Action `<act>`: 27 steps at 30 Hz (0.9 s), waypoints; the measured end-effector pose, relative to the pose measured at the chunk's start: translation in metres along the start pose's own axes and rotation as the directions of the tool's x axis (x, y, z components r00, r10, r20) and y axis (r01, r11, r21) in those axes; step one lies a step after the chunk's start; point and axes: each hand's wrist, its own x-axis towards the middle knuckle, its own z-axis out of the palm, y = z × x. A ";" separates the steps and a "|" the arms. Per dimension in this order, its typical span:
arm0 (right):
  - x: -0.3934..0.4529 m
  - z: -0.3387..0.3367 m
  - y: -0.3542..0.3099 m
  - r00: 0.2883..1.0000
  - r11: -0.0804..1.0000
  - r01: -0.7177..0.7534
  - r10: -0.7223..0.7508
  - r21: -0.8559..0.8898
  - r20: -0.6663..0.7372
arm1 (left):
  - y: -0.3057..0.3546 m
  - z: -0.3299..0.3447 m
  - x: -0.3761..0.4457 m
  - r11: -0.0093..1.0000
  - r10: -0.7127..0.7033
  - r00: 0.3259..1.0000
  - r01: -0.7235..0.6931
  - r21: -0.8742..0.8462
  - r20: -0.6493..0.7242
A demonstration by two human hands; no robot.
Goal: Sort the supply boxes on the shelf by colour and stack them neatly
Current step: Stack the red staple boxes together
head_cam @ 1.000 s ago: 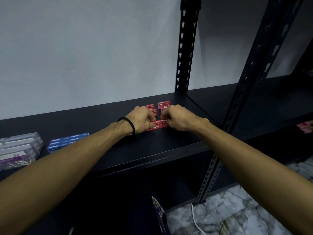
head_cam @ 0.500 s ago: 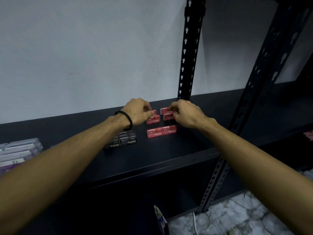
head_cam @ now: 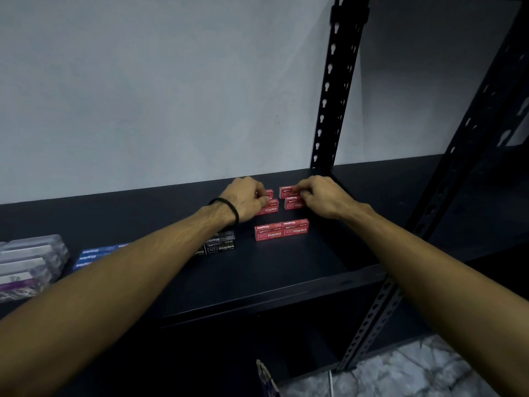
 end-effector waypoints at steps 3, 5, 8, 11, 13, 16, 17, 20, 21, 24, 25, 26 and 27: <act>0.003 0.004 0.000 0.999 1.000 -0.013 0.012 0.024 0.042 | -0.001 0.002 -0.002 1.000 0.021 1.000 -0.021 0.018 0.011; 0.005 0.006 0.000 0.998 0.999 -0.015 0.013 0.048 0.056 | -0.001 0.003 -0.002 0.999 0.030 0.999 -0.030 0.010 0.020; 0.006 0.009 -0.001 0.998 0.997 -0.007 0.002 0.078 0.059 | 0.000 0.003 -0.002 0.999 0.032 0.999 -0.031 -0.018 0.025; 0.007 0.012 -0.003 0.998 0.995 0.007 -0.013 0.100 0.059 | 0.000 0.003 -0.003 0.999 0.035 0.999 -0.034 -0.037 0.027; 0.006 0.013 -0.005 0.998 0.994 0.015 -0.021 0.110 0.059 | 0.000 0.003 -0.004 0.998 0.035 0.999 -0.034 -0.046 0.026; 0.006 0.013 -0.007 0.998 0.993 0.022 -0.030 0.118 0.064 | 0.000 0.003 -0.005 0.998 0.048 0.999 -0.047 -0.044 0.019; 0.006 0.014 -0.008 0.998 0.993 0.027 -0.034 0.115 0.061 | 0.000 0.003 -0.005 0.998 0.054 0.998 -0.053 -0.041 0.019; 0.007 0.015 -0.008 0.998 0.993 0.032 -0.039 0.113 0.058 | 0.000 0.002 -0.004 0.998 0.056 0.998 -0.056 -0.033 0.025; 0.007 0.015 -0.008 0.997 0.993 0.033 -0.040 0.115 0.061 | 0.000 0.002 -0.004 0.998 0.055 0.998 -0.054 -0.030 0.029; 0.007 0.014 -0.007 0.996 0.993 0.045 -0.053 0.107 0.073 | 0.002 0.000 -0.003 0.998 0.064 0.996 -0.063 -0.022 0.059; 0.007 0.013 -0.007 0.995 0.993 0.050 -0.058 0.106 0.080 | 0.003 0.000 -0.003 0.998 0.069 0.995 -0.068 -0.019 0.070; 0.007 0.012 -0.007 0.994 0.993 0.052 -0.062 0.107 0.090 | 0.004 -0.001 -0.002 0.997 0.070 0.994 -0.069 -0.021 0.079; 0.007 0.011 -0.007 0.993 0.992 0.052 -0.064 0.111 0.104 | 0.004 -0.002 -0.002 0.998 0.066 0.994 -0.063 -0.028 0.088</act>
